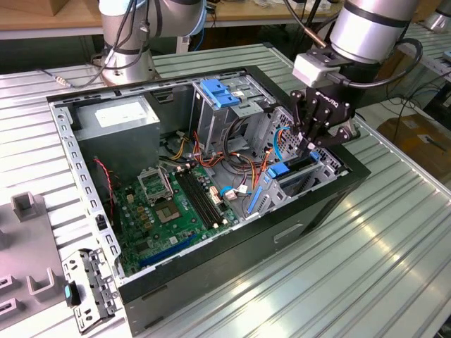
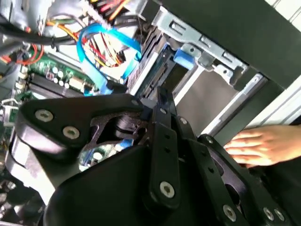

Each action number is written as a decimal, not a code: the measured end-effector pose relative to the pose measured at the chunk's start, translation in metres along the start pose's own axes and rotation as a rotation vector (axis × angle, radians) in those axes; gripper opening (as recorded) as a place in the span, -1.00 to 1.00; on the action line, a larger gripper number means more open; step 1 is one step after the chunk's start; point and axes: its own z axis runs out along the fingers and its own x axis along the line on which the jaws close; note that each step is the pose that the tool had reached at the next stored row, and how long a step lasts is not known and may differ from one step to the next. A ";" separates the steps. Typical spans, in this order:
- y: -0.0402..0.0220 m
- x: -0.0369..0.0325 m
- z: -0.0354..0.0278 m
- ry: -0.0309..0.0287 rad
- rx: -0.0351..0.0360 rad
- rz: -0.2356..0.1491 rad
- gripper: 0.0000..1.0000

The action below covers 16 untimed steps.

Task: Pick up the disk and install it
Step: 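Insert the first disk wire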

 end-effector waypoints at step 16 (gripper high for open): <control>-0.0372 -0.0023 -0.0188 0.0035 -0.0098 -0.120 -0.79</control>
